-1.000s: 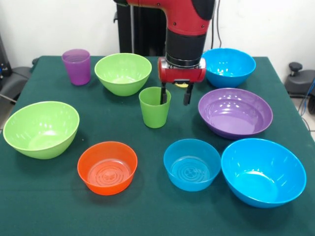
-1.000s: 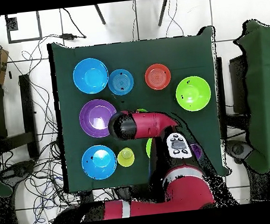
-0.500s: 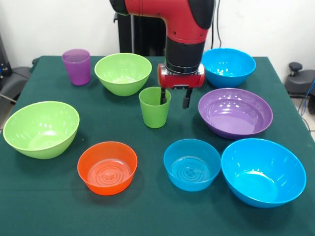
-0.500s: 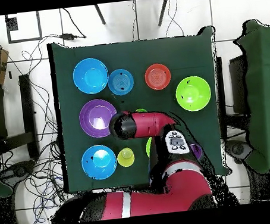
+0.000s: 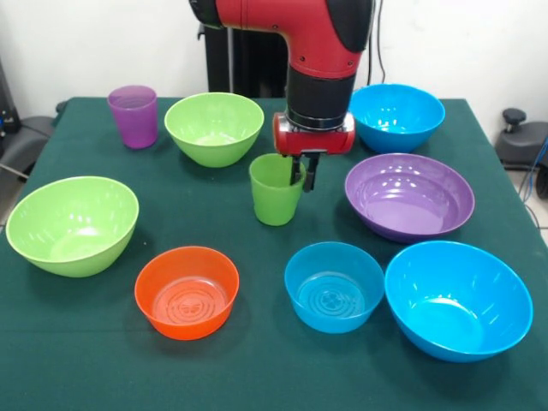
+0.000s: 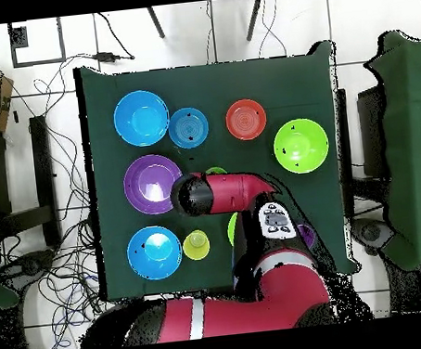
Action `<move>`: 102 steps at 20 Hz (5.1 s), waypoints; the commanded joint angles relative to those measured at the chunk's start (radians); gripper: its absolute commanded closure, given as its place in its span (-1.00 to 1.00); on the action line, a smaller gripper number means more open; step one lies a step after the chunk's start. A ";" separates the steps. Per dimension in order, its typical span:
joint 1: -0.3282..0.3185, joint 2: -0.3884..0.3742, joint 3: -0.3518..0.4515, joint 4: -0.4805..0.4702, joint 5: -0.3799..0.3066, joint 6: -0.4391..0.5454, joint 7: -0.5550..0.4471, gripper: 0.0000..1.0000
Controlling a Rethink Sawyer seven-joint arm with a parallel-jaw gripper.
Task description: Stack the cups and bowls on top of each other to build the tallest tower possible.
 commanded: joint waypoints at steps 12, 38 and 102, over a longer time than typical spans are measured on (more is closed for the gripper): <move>0.005 -0.026 0.072 -0.078 -0.029 0.077 0.033 1.00; -0.096 -0.087 0.114 0.104 -0.069 0.009 0.023 1.00; -0.373 -0.080 0.194 0.135 -0.350 -0.044 0.019 -1.00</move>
